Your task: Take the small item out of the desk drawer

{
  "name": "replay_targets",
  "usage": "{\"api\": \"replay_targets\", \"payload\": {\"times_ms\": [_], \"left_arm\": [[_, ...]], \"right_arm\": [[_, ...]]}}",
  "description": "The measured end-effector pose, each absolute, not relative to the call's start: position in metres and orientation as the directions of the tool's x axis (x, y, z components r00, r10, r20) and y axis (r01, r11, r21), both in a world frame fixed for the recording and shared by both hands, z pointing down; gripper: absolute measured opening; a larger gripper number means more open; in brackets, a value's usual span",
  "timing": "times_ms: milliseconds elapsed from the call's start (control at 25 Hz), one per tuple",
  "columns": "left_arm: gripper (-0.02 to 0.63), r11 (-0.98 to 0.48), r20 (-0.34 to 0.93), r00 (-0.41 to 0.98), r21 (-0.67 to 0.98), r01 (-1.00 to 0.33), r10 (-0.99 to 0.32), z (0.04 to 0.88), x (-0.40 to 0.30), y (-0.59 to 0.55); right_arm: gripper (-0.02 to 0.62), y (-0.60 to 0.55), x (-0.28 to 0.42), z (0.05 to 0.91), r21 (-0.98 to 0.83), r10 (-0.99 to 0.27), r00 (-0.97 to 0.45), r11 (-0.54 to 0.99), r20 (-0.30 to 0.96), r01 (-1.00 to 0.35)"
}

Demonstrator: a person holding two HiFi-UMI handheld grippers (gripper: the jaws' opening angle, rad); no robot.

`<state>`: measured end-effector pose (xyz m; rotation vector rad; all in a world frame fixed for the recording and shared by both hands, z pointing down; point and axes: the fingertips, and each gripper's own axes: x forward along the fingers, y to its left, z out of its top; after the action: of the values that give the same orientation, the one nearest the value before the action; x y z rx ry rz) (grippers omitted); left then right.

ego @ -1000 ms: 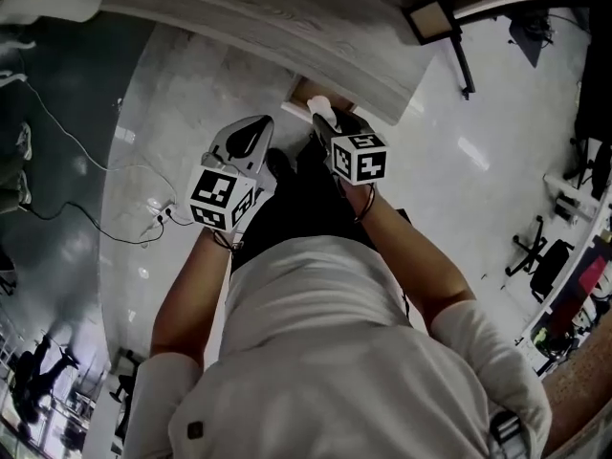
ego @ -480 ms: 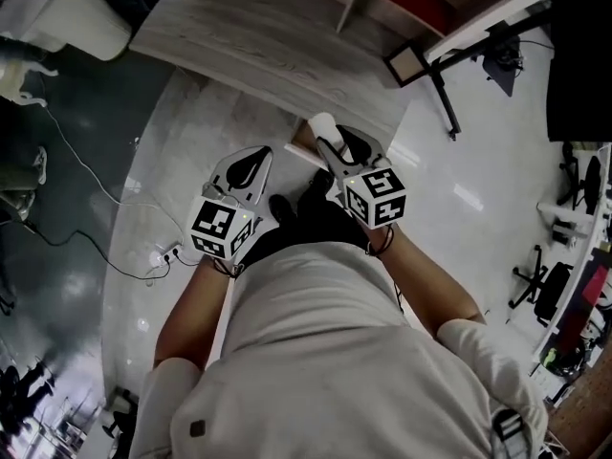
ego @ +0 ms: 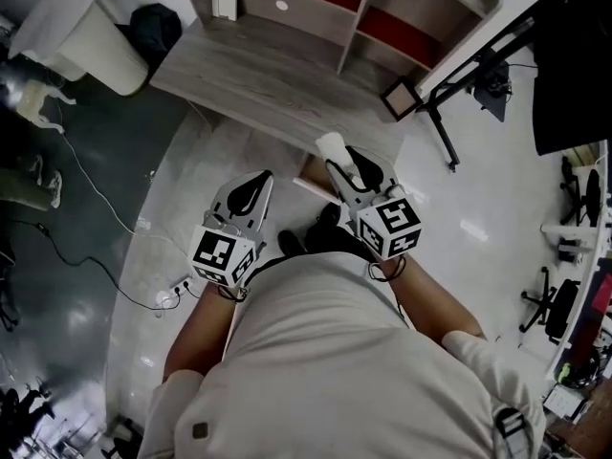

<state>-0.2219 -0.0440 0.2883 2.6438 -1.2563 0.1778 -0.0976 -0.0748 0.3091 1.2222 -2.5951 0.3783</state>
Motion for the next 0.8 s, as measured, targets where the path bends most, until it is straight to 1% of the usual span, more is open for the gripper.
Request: {"api": "replay_targets", "payload": {"times_ms": [120, 440, 800], "left_arm": [[0.011, -0.620, 0.181, 0.631, 0.121, -0.775, -0.754, 0.275, -0.223, -0.044], [0.011, -0.624, 0.165, 0.633, 0.105, -0.774, -0.756, 0.259, -0.220, -0.048], [0.011, -0.617, 0.147, 0.624, 0.092, -0.781, -0.768, 0.243, -0.173, -0.047]], "right_arm": [[0.176, -0.078, -0.097, 0.294, -0.118, -0.728, -0.614, 0.611, 0.306, -0.783], [0.176, -0.079, -0.082, 0.282, -0.114, -0.738, -0.607, 0.604, 0.294, -0.789], [0.176, -0.072, -0.031, 0.269, -0.109, -0.729, -0.628, 0.625, 0.271, -0.773]]}}
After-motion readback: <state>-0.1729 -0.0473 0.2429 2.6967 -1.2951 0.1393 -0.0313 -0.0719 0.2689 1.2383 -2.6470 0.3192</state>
